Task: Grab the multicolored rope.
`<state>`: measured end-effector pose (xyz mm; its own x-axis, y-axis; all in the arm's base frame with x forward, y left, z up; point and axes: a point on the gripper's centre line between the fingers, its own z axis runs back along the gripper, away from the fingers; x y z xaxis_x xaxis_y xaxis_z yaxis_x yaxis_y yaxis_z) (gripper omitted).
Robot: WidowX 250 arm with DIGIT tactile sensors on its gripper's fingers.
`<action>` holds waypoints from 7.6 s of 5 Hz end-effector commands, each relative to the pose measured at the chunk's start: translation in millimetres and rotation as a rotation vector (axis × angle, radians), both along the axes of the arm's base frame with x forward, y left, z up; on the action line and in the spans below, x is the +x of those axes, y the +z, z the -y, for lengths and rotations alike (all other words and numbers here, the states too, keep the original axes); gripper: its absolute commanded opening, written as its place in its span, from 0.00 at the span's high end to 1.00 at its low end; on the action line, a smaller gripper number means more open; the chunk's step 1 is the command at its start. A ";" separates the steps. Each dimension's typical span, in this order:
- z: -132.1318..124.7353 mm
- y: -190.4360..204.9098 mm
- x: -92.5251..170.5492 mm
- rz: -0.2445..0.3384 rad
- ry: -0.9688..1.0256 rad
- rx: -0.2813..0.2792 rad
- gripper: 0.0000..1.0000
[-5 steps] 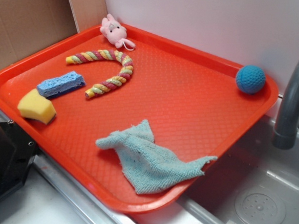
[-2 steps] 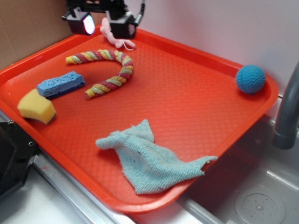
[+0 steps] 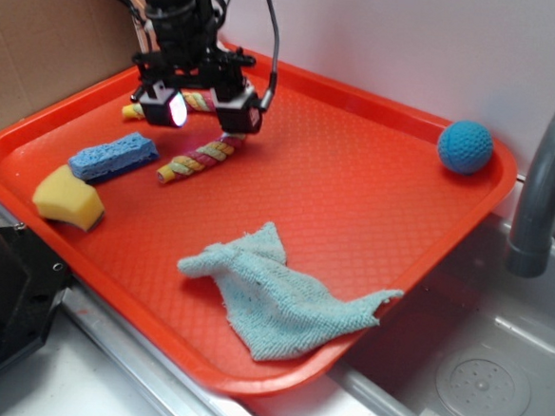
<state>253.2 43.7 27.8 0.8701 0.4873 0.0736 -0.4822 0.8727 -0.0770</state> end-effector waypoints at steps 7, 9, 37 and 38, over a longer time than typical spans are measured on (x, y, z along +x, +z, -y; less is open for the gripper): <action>-29.0 96.8 -25.2 0.048 -0.118 0.054 0.00; -37.9 65.8 73.5 0.065 -0.034 0.042 0.00; 14.6 183.2 -66.7 0.102 -0.140 0.098 1.00; 12.6 182.5 -62.6 0.114 -0.136 0.103 1.00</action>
